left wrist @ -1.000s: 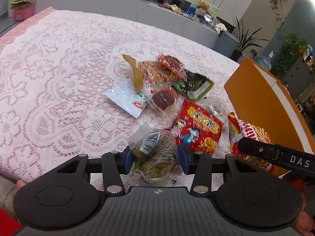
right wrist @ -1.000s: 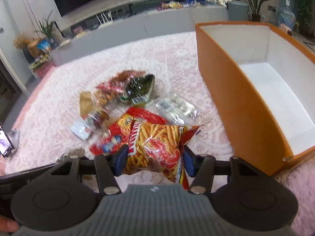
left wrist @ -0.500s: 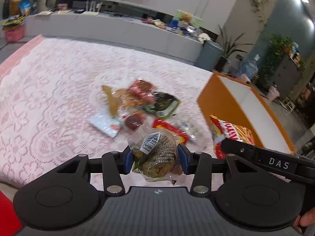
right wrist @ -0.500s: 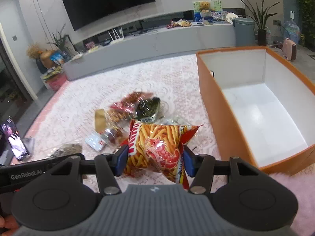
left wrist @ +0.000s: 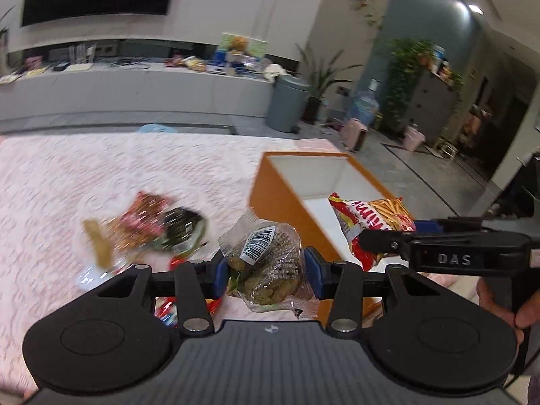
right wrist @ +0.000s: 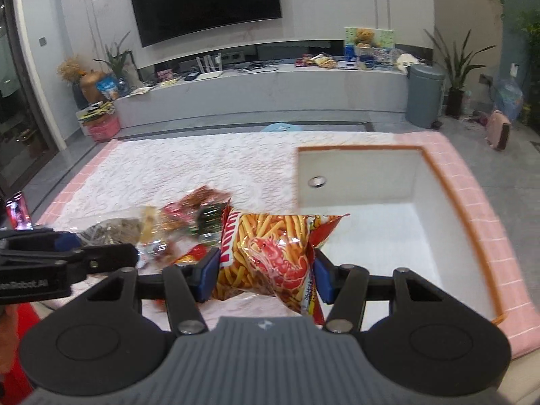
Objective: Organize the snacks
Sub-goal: 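Carry both bags over the orange box and open both tools to drop them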
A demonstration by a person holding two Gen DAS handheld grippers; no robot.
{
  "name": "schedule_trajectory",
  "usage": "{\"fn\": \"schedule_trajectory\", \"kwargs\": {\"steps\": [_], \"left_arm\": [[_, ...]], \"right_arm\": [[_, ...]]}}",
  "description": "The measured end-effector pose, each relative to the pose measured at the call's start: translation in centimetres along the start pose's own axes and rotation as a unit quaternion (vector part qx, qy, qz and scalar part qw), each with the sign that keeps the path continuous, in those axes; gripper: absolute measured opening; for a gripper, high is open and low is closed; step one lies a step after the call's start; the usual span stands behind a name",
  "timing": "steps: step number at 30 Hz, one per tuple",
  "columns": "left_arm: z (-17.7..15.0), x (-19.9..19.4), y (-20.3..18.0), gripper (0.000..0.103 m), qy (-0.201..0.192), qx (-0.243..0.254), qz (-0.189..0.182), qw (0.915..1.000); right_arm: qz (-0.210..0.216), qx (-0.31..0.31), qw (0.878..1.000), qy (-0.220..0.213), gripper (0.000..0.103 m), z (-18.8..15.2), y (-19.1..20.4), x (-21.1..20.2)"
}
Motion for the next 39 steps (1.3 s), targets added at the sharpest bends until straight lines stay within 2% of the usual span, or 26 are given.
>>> {"fn": "schedule_trajectory", "kwargs": {"steps": [3,8,13,18,26,34,39], "left_arm": [[1.1,1.6,-2.2,0.052,0.000,0.028,-0.023,0.9993],[1.3,5.0,-5.2,0.052,0.027,0.066,-0.061,0.9956],[1.9,8.5,-7.8,0.052,0.059,0.094,-0.091,0.9897],[1.5,12.2,-10.1,0.052,0.127,0.118,-0.121,0.9774],[0.3,16.3,-11.3,0.052,0.183,0.173,-0.112,0.9612],[-1.4,19.0,-11.8,0.052,0.232,0.206,-0.081,0.9473],[-2.1,19.5,-12.3,0.054,0.254,0.207,-0.068,0.9423]], "right_arm": [[-0.018,0.002,1.000,0.012,0.056,0.8,-2.5,0.1],[-0.026,0.024,0.997,0.063,0.056,1.1,-6.9,1.6],[-0.036,-0.004,0.992,0.120,0.056,-0.1,-9.6,3.7],[-0.030,-0.040,0.983,0.174,0.056,-1.6,-11.5,5.6],[-0.018,-0.100,0.969,0.223,0.056,-3.6,-12.7,7.6],[-0.013,-0.118,0.957,0.263,0.056,-4.9,-12.9,9.3],[-0.017,-0.121,0.954,0.275,0.057,-5.0,-13.1,10.1]]}}
Point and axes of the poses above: each gripper's, at about its wrist camera, not at the fingertips, and x roughly the way its jaws point, y to its left, z to its top, the point moved 7 cm from there along x, roughly the way its jaws point, and after that the axes turned 1 degree about -y, right-handed, at the moved point
